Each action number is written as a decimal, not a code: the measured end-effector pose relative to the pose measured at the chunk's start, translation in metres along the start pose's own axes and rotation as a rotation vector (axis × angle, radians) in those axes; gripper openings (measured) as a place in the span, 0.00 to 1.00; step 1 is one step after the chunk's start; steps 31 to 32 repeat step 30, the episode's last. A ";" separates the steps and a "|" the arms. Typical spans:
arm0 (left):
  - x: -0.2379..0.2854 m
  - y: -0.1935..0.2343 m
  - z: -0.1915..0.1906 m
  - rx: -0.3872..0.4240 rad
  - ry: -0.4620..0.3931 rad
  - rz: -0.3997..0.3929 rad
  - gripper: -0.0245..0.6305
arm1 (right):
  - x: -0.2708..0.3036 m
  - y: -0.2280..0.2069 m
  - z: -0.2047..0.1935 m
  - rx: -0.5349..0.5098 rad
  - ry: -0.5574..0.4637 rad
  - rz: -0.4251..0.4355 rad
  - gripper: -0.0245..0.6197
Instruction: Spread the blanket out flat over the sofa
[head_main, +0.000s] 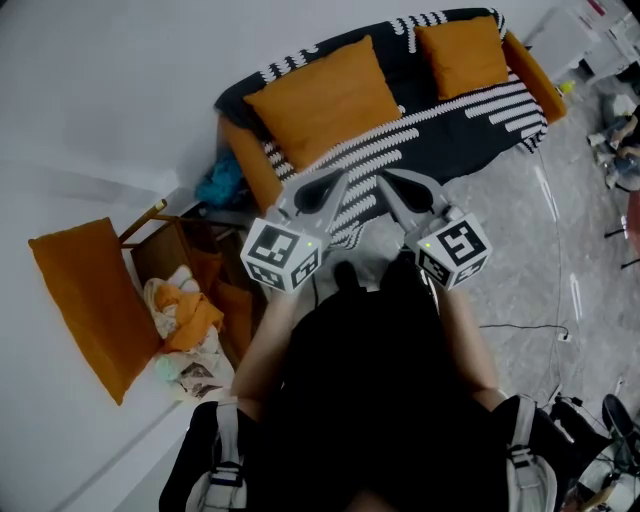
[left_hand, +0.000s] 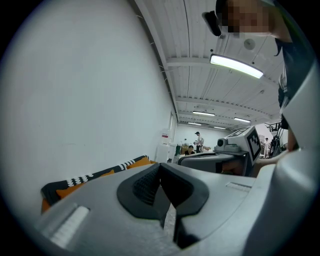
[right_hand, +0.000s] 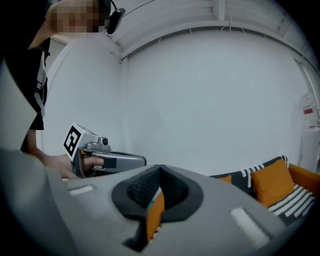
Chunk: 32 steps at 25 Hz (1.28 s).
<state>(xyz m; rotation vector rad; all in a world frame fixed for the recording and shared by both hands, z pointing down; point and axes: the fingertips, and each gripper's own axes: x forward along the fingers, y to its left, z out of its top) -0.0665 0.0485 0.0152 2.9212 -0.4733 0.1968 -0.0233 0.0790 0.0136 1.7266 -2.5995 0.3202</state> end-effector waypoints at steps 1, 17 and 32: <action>0.000 0.001 0.000 0.000 0.000 0.000 0.05 | 0.001 0.000 0.000 -0.001 -0.001 0.001 0.04; 0.004 -0.001 -0.002 -0.001 0.003 -0.002 0.05 | -0.001 -0.003 -0.001 -0.011 0.007 0.006 0.04; 0.007 0.001 -0.004 0.000 0.009 0.007 0.05 | -0.002 -0.011 -0.010 -0.043 0.047 -0.011 0.04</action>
